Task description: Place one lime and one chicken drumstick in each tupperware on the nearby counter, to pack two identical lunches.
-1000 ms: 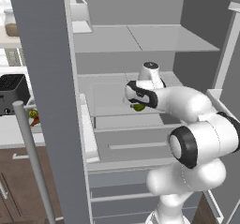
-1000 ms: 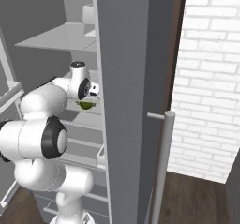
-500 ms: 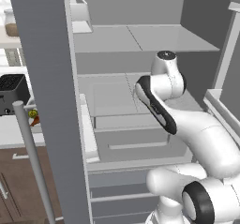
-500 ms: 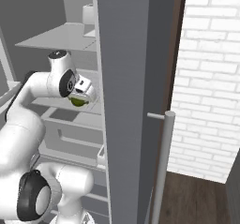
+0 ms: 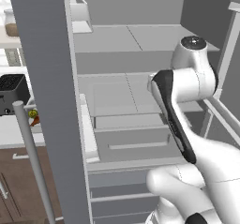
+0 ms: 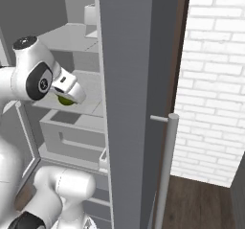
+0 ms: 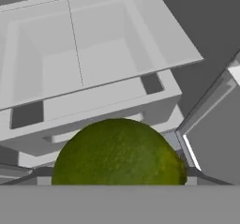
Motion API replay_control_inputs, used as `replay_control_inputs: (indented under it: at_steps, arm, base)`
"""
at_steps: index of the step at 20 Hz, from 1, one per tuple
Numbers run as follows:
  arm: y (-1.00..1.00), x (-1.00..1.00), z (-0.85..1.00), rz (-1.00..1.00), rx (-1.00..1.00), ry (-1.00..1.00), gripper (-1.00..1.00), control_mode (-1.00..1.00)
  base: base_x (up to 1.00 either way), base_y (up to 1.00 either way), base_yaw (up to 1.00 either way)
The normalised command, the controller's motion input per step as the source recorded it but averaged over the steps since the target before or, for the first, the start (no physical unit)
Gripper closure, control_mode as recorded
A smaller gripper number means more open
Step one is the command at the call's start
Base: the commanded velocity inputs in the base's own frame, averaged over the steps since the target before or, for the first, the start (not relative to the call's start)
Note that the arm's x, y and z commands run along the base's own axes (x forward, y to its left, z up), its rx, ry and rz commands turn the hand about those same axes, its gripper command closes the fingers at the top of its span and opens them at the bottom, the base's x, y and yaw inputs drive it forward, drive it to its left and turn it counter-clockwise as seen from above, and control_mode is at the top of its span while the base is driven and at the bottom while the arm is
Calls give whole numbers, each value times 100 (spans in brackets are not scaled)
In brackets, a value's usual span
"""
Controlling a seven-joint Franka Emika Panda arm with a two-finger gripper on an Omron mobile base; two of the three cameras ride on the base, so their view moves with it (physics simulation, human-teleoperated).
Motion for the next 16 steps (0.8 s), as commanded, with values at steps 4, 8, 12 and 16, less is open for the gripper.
replay_control_inputs:
  at_steps: [4,8,12,16]
  arm:
    - [-5,-100,40,0,0,0,100,-100]
    - [0,-98,5,5,0,6,100,-100]
    - [0,-99,0,6,0,3,100,-100]
    - [0,-52,0,0,0,0,100,-100]
  base:
    - [0,0,0]
    - [0,0,0]
    - [0,0,0]
    - [0,0,0]
